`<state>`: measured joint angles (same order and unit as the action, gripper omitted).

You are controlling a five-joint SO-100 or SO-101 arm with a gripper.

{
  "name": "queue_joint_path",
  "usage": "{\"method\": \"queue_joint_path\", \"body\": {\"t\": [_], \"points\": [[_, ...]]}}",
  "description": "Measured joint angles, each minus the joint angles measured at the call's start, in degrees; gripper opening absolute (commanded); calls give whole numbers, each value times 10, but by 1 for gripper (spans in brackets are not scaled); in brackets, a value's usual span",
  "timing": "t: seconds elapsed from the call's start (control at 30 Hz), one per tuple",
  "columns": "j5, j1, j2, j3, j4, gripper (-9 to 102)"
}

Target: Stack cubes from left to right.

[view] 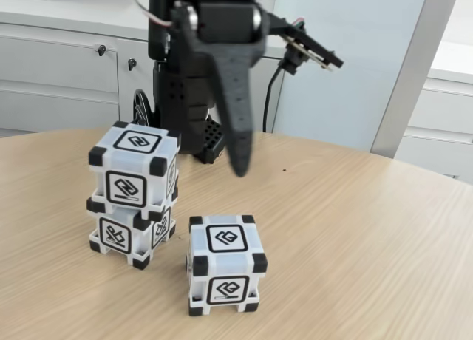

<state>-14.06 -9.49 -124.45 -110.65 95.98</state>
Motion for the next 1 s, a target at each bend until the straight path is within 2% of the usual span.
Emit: {"method": "queue_joint_path", "body": {"t": [0.23,0.4,0.57,1.0], "points": [[40,54,1,0,-8,41],[109,53,16,0,-85,41],[134,54,62,0,-142,41],[190,54,201,0,-153,42]]}}
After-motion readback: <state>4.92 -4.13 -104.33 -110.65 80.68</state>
